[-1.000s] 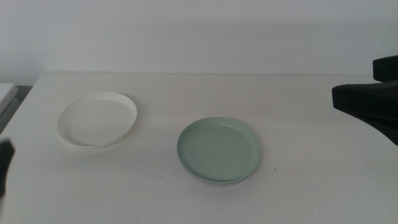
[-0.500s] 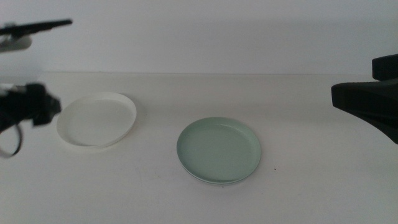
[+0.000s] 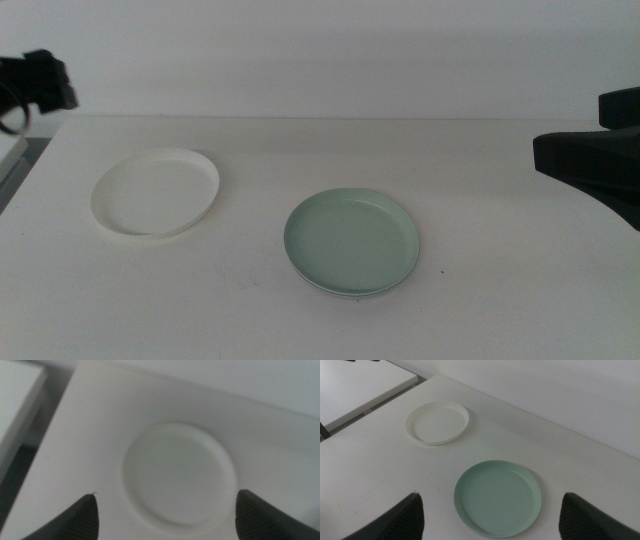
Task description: Stack the three bowls on top of each other.
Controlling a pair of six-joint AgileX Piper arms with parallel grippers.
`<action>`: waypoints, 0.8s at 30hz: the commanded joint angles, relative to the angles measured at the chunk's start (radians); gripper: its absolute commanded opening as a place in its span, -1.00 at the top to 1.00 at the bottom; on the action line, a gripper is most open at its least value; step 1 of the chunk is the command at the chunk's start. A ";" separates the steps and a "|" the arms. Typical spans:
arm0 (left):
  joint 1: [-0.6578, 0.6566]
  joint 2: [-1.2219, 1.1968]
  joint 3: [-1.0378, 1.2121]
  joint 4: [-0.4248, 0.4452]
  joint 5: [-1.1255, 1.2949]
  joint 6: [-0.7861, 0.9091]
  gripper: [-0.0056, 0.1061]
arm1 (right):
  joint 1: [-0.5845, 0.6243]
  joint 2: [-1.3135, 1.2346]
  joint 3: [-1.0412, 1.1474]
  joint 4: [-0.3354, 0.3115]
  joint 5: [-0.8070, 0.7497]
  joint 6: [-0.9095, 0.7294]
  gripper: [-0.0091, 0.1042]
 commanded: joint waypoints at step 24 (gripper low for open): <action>0.145 0.719 -0.386 -0.170 0.147 0.184 -0.78 | 0.000 -0.004 0.008 0.004 -0.011 -0.002 -0.80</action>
